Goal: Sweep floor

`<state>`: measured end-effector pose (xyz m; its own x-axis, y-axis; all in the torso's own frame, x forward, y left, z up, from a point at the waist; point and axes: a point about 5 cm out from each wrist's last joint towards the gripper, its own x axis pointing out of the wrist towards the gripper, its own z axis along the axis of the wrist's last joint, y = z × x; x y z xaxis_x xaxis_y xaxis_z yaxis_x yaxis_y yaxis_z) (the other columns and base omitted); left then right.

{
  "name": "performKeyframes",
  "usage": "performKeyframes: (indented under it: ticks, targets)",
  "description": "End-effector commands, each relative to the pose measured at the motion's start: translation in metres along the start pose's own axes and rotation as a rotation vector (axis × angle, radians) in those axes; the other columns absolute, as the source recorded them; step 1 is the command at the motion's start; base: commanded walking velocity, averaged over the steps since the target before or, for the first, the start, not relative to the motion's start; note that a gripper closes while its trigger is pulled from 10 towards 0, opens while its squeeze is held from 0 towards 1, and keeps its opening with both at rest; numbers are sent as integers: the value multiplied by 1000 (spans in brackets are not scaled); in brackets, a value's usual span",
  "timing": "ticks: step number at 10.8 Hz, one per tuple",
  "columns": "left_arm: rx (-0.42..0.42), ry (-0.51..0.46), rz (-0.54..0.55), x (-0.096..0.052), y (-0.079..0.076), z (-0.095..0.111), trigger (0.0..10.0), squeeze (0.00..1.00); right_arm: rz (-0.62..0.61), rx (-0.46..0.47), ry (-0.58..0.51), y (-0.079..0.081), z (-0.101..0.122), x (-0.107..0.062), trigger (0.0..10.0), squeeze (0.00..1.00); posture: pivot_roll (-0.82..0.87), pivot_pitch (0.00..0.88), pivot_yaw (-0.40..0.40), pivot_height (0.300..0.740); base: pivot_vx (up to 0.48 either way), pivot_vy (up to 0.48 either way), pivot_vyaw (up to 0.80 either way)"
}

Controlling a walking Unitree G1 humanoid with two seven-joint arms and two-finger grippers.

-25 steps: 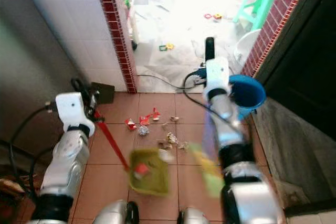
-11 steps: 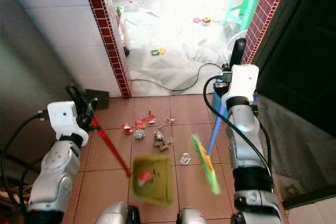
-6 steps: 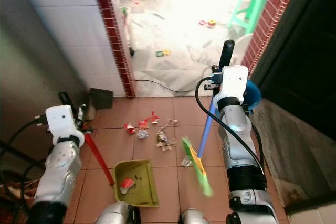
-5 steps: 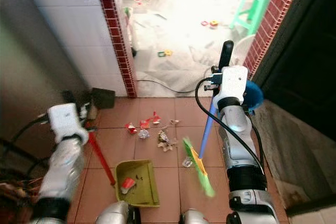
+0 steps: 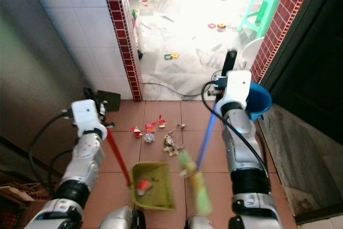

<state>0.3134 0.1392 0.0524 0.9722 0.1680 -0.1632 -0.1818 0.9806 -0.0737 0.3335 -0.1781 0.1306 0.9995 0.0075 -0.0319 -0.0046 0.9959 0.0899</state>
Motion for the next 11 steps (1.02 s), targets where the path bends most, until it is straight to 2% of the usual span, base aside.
performKeyframes:
  ticks: [1, 2, 3, 6, 8, 9, 10, 11]
  targets:
    - [-14, 53, -14, -3, -4, -11, 10000, 0, 49, 117, -25, 10, 15, 4, 10000, 0, -140, 0, 42, 740, 0, 0, 0]
    - [-27, 63, -6, -2, -4, -13, 10000, 0, 118, 187, -5, 20, 18, 6, 10000, 0, -141, 0, 40, 740, 0, 0, 0]
    - [-30, 63, -4, -1, -5, -13, 10000, 0, 193, 214, -7, 30, 23, 6, 10000, 0, -140, 0, 38, 740, 0, 0, 0]
    - [-65, 68, -3, 1, -3, -15, 10000, 0, 250, 200, -10, 36, 29, 6, 10000, 0, -131, 0, 33, 740, 0, 0, 0]
    - [-75, 52, -11, 3, 0, -10, 10000, 0, 296, 76, -84, 33, 43, 6, 10000, 0, -129, 0, 40, 740, 0, 0, 0]
    - [-80, 42, -17, 4, 2, -8, 10000, 0, 303, 52, -106, 31, 46, 6, 10000, 0, -129, 0, 43, 740, 0, 0, 0]
    - [-95, 13, -38, 4, 7, -4, 10000, 0, 283, 13, -148, 21, 51, 7, 10000, 0, -124, 0, 46, 740, 0, 0, 0]
    - [-108, 5, -34, 4, 13, -2, 10000, 0, 274, -9, -164, 18, 53, 7, 10000, 0, -121, 0, 48, 740, 0, 0, 0]
